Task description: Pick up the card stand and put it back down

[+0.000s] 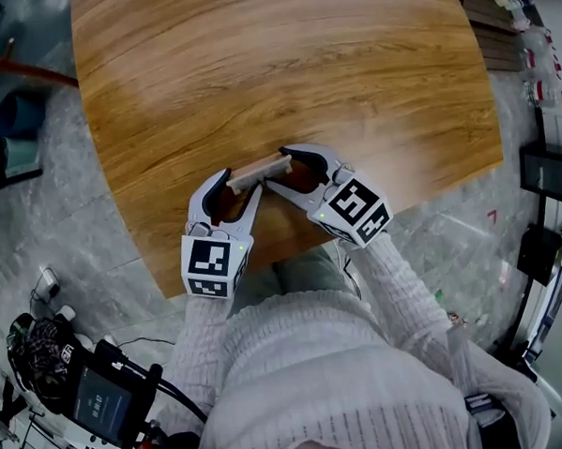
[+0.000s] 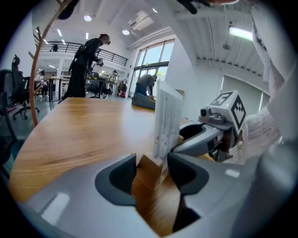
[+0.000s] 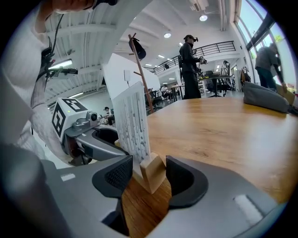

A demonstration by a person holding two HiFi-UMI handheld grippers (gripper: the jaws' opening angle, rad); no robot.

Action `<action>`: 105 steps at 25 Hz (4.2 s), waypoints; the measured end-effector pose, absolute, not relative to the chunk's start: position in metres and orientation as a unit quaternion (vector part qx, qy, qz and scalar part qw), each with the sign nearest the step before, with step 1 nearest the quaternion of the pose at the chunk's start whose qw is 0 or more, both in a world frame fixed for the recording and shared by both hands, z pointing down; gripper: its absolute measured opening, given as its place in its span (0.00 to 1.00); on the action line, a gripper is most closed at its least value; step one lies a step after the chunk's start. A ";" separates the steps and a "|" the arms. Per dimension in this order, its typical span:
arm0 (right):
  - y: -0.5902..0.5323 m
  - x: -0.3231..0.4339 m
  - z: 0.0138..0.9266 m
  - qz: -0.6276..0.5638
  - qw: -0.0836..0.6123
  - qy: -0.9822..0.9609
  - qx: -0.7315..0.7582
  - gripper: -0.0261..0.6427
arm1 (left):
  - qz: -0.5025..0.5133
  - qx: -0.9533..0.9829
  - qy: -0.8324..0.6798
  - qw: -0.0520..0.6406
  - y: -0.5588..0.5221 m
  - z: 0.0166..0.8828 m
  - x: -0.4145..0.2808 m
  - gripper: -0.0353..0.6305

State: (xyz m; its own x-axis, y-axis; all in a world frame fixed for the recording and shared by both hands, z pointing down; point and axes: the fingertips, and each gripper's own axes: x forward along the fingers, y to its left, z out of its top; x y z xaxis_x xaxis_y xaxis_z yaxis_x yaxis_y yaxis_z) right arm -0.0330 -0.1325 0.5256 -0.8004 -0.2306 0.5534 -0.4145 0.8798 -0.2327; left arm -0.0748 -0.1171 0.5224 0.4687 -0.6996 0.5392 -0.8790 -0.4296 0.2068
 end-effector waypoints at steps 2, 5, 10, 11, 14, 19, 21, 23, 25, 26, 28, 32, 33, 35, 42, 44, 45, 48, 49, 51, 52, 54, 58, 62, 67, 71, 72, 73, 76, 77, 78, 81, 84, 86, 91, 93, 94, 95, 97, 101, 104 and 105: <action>-0.132 -0.034 0.523 0.169 0.259 -0.934 0.177 0.37 | 0.189 0.825 -0.479 0.234 -0.117 0.521 -0.075 0.37; -0.133 -0.036 0.520 0.167 0.255 -0.934 0.185 0.36 | 0.183 0.822 -0.484 0.238 -0.117 0.519 -0.077 0.36; -0.134 -0.036 0.522 0.170 0.258 -0.930 0.199 0.35 | 0.189 0.822 -0.480 0.241 -0.119 0.521 -0.077 0.36; -0.135 -0.034 0.522 0.172 0.255 -0.930 0.202 0.35 | 0.190 0.823 -0.478 0.240 -0.121 0.521 -0.075 0.36; -0.140 -0.033 0.518 0.168 0.246 -0.932 0.207 0.35 | 0.190 0.827 -0.475 0.232 -0.127 0.516 -0.074 0.36; -0.145 -0.028 0.498 0.175 0.233 -0.931 0.219 0.35 | 0.174 0.832 -0.477 0.225 -0.131 0.496 -0.071 0.36; -0.143 -0.024 0.485 0.182 0.220 -0.930 0.231 0.35 | 0.168 0.835 -0.478 0.214 -0.130 0.483 -0.068 0.36; -0.135 -0.022 0.466 0.174 0.210 -0.931 0.241 0.35 | 0.165 0.840 -0.478 0.199 -0.122 0.464 -0.066 0.36; -0.130 -0.020 0.448 0.161 0.202 -0.934 0.249 0.35 | 0.161 0.843 -0.478 0.184 -0.118 0.445 -0.065 0.36; -0.130 -0.019 0.440 0.154 0.199 -0.935 0.251 0.35 | 0.160 0.845 -0.478 0.177 -0.117 0.438 -0.064 0.36; -0.130 -0.018 0.429 0.139 0.191 -0.938 0.253 0.35 | 0.163 0.849 -0.476 0.159 -0.118 0.426 -0.062 0.36; -0.131 -0.016 0.411 0.117 0.176 -0.942 0.260 0.35 | 0.166 0.854 -0.475 0.132 -0.120 0.408 -0.061 0.36; -0.132 -0.017 0.407 0.112 0.174 -0.943 0.262 0.35 | 0.164 0.855 -0.474 0.128 -0.121 0.404 -0.061 0.36; -0.134 -0.018 0.401 0.103 0.172 -0.943 0.265 0.35 | 0.161 0.857 -0.473 0.121 -0.123 0.399 -0.062 0.36; -0.136 -0.010 0.387 0.078 0.168 -0.944 0.273 0.35 | 0.146 0.863 -0.470 0.114 -0.125 0.386 -0.055 0.36; -0.134 -0.003 0.386 0.074 0.169 -0.944 0.273 0.35 | 0.149 0.864 -0.468 0.110 -0.123 0.385 -0.048 0.36; -0.133 -0.001 0.385 0.072 0.168 -0.944 0.274 0.34 | 0.149 0.865 -0.466 0.109 -0.122 0.385 -0.045 0.36; -0.133 -0.004 0.386 0.075 0.165 -0.943 0.280 0.34 | 0.147 0.867 -0.463 0.113 -0.122 0.386 -0.048 0.36; -0.134 -0.007 0.386 0.077 0.164 -0.942 0.281 0.34 | 0.147 0.867 -0.461 0.115 -0.123 0.386 -0.051 0.35; -0.135 -0.008 0.387 0.078 0.164 -0.942 0.281 0.34 | 0.149 0.868 -0.459 0.117 -0.124 0.387 -0.053 0.35; -0.134 -0.008 0.388 0.079 0.164 -0.942 0.281 0.34 | 0.150 0.869 -0.458 0.116 -0.124 0.388 -0.052 0.35; -0.134 -0.006 0.388 0.081 0.163 -0.942 0.282 0.34 | 0.150 0.870 -0.456 0.115 -0.123 0.388 -0.050 0.35; -0.133 -0.008 0.386 0.085 0.161 -0.941 0.286 0.34 | 0.144 0.870 -0.456 0.119 -0.123 0.386 -0.053 0.35; -0.133 -0.007 0.386 0.086 0.161 -0.940 0.288 0.34 | 0.139 0.870 -0.456 0.124 -0.123 0.386 -0.052 0.35; -0.139 -0.006 0.389 0.080 0.163 -0.942 0.282 0.34 | 0.136 0.868 -0.460 0.126 -0.129 0.390 -0.051 0.35; -0.138 -0.010 0.390 0.079 0.162 -0.943 0.279 0.34 | 0.134 0.867 -0.463 0.126 -0.128 0.391 -0.055 0.36; -0.138 -0.011 0.390 0.079 0.162 -0.943 0.278 0.34 | 0.134 0.867 -0.464 0.126 -0.127 0.392 -0.056 0.35; -0.137 -0.012 0.391 0.080 0.162 -0.944 0.277 0.34 | 0.135 0.866 -0.464 0.127 -0.127 0.392 -0.058 0.36; -0.136 -0.015 0.393 0.082 0.165 -0.944 0.275 0.34 | 0.135 0.864 -0.466 0.132 -0.125 0.394 -0.060 0.36; -0.136 -0.016 0.394 0.083 0.166 -0.944 0.274 0.34 | 0.136 0.864 -0.467 0.133 -0.125 0.395 -0.061 0.36; -0.136 -0.016 0.395 0.084 0.166 -0.944 0.273 0.34 | 0.137 0.863 -0.467 0.133 -0.125 0.396 -0.062 0.36; -0.136 -0.018 0.398 0.087 0.169 -0.944 0.270 0.34 | 0.142 0.863 -0.467 0.132 -0.125 0.398 -0.063 0.36; -0.136 -0.020 0.397 0.086 0.173 -0.945 0.265 0.34 | 0.140 0.862 -0.470 0.132 -0.125 0.397 -0.065 0.36; -0.137 -0.021 0.400 0.089 0.179 -0.945 0.261 0.34 | 0.144 0.860 -0.471 0.133 -0.125 0.400 -0.066 0.36; -0.140 -0.024 0.419 0.097 0.201 -0.942 0.249 0.34 | 0.163 0.857 -0.467 0.142 -0.129 0.420 -0.067 0.36; -0.143 -0.026 0.427 0.100 0.207 -0.942 0.245 0.34 | 0.170 0.856 -0.465 0.149 -0.131 0.428 -0.069 0.36; -0.144 -0.027 0.431 0.104 0.209 -0.942 0.242 0.34 | 0.174 0.855 -0.464 0.152 -0.132 0.431 -0.071 0.36; -0.145 -0.028 0.435 0.108 0.210 -0.942 0.240 0.34 | 0.177 0.854 -0.465 0.152 -0.133 0.435 -0.072 0.36; -0.147 -0.031 0.445 0.116 0.214 -0.941 0.235 0.34 | 0.185 0.853 -0.464 0.150 -0.135 0.443 -0.073 0.35; -0.150 -0.031 0.465 0.134 0.222 -0.936 0.236 0.34 | 0.191 0.856 -0.453 0.159 -0.138 0.462 -0.073 0.35; -0.151 -0.027 0.482 0.150 0.227 -0.932 0.240 0.34 | 0.195 0.858 -0.446 0.163 -0.141 0.479 -0.070 0.35; -0.151 -0.026 0.488 0.153 0.230 -0.931 0.240 0.34 | 0.196 0.858 -0.445 0.164 -0.141 0.484 -0.068 0.35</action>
